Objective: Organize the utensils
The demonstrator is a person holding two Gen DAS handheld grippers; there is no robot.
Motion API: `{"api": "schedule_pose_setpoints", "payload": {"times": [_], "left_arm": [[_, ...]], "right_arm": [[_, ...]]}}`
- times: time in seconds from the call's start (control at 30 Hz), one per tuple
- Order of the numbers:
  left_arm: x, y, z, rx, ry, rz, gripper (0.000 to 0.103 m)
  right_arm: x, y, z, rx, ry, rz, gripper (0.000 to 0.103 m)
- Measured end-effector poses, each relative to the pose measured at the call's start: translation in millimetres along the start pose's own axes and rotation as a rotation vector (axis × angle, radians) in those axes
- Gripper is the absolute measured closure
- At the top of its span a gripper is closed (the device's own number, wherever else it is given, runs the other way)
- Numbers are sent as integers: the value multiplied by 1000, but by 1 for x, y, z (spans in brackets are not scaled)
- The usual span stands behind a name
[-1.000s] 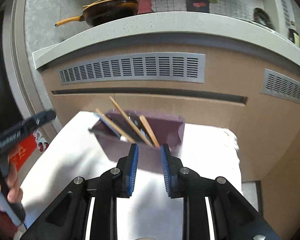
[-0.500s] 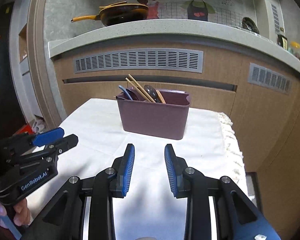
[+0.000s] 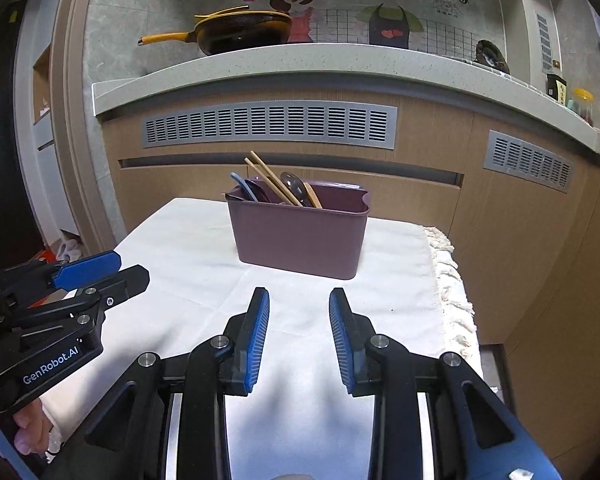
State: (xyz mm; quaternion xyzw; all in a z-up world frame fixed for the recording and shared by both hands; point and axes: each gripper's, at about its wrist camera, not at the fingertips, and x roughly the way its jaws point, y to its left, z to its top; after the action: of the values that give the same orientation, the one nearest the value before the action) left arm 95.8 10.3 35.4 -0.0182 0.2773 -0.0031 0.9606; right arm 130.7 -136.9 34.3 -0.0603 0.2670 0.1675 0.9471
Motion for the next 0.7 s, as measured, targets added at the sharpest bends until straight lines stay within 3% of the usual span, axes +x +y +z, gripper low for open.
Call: {"api": "schedule_pose_setpoints", "payload": {"times": [0.7], "left_arm": [[2, -1, -1, 6, 14, -8, 68]], "right_arm": [[2, -9, -1, 19, 8, 0, 74]]}}
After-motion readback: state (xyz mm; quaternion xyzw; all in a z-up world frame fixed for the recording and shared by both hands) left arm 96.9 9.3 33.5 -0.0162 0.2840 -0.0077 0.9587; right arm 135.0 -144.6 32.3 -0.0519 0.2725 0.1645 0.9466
